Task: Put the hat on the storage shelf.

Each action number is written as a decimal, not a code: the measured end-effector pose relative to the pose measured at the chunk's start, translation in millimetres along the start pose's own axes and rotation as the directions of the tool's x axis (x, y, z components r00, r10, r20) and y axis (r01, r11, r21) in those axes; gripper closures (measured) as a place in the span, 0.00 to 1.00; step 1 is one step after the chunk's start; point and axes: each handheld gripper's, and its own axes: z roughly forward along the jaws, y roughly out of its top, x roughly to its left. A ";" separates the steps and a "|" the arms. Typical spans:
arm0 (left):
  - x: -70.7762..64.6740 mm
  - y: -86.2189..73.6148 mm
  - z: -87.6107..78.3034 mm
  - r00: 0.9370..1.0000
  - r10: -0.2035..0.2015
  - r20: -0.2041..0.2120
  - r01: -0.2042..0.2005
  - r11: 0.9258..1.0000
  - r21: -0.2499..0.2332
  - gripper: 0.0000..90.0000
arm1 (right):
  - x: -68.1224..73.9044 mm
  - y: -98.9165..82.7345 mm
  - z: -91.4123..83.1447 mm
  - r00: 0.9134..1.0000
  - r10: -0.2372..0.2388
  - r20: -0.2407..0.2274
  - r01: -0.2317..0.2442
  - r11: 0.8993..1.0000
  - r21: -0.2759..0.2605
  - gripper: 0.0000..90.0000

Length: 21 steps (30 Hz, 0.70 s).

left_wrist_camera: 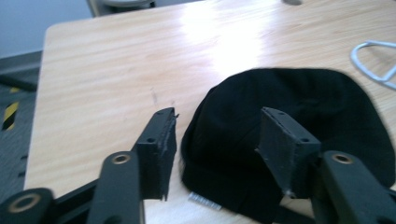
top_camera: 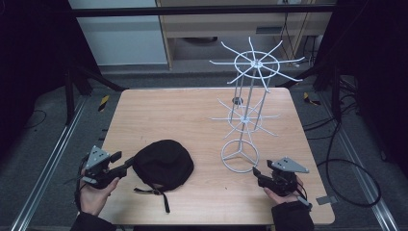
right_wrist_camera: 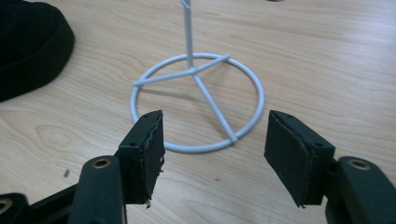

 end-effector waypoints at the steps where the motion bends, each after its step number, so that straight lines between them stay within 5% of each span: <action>1: -2.7 6.6 2.6 1.000 0.019 0.019 -0.019 1.000 0.008 0.46 | -3.7 -1.2 0.2 1.000 -0.006 0.012 0.006 1.000 0.002 0.41; 14: -21.4 24.7 43.5 0.986 0.108 0.123 -0.124 0.984 0.127 0.39 | -11.2 -3.2 0.8 1.000 -0.013 0.024 0.013 1.000 0.015 0.38; 19: -28.3 24.8 57.6 0.973 0.152 0.176 -0.183 0.967 0.178 0.37 | -11.7 -3.6 2.4 1.000 -0.011 0.021 0.010 1.000 0.026 0.38; 21: -33.6 22.5 65.3 0.963 0.186 0.198 -0.227 0.950 0.214 0.36 | -11.0 -3.7 3.9 1.000 -0.023 0.018 0.023 0.999 0.034 0.37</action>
